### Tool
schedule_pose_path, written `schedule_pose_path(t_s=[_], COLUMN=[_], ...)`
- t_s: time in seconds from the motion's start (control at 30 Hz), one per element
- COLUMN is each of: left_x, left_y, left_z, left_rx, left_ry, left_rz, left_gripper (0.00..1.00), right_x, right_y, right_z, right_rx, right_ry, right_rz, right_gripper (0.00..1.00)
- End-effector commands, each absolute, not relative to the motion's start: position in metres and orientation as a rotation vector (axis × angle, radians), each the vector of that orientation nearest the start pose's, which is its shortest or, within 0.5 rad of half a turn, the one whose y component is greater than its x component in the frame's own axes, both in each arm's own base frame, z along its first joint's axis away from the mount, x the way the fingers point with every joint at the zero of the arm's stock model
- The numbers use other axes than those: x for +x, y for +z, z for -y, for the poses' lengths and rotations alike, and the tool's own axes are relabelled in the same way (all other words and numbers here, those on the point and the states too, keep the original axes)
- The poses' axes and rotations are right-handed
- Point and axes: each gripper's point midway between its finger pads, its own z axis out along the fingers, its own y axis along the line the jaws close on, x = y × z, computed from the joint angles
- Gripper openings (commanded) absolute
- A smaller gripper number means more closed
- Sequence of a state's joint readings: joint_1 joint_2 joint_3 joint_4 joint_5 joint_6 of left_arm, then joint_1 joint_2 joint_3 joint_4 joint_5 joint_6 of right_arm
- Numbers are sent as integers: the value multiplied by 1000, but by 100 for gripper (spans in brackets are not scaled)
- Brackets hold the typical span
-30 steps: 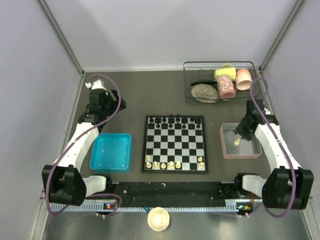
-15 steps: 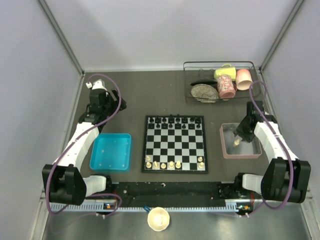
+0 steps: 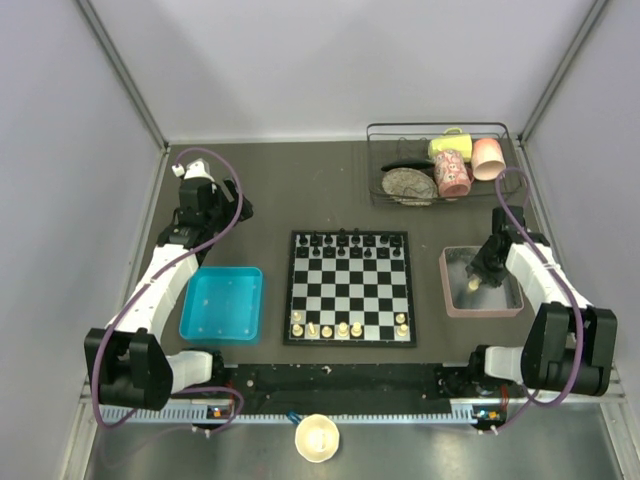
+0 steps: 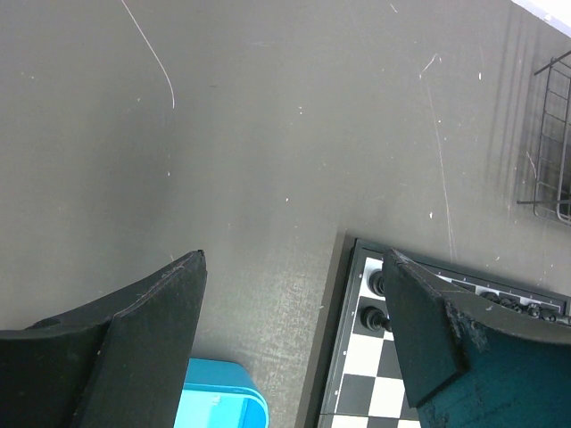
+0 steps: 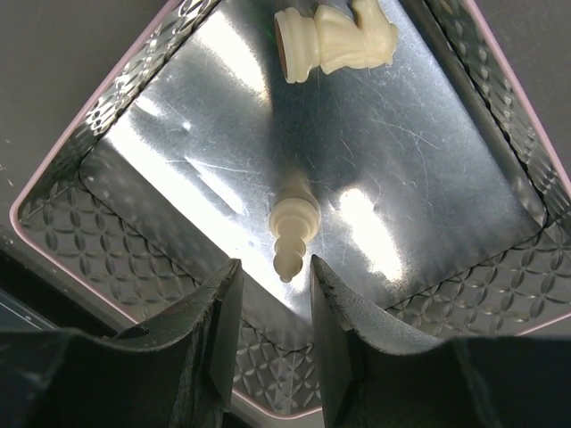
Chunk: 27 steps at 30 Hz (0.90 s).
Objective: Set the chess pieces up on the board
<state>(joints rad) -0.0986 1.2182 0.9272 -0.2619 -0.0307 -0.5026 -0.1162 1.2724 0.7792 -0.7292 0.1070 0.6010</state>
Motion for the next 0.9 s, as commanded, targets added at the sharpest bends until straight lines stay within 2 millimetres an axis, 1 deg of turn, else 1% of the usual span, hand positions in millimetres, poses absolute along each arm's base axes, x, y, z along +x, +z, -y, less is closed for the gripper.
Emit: schedule_pose_path(t_s=[0.0, 0.2, 0.4, 0.57, 0.87], left_x=[379, 379, 379, 379, 379], left_y=[200, 199, 200, 200, 199], left_z=[50, 51, 50, 49, 49], left_rx=[-432, -432, -429, -434, -435], left_ry=[-331, -331, -328, -320, -318], left_rz=[-2041, -2042, -2041, -2039, -2042], left_gripper=[84, 84, 84, 84, 84], right_x=[248, 250, 248, 248, 247], right_y=[56, 55, 52, 51, 50], right_z=[31, 35, 35, 33, 32], right_rx=[993, 994, 992, 988, 979], right_ry=[-41, -62, -65, -58, -51], right_rz=[-2555, -2546, -2555, -2559, -2563], right_gripper=[35, 33, 28, 26, 10])
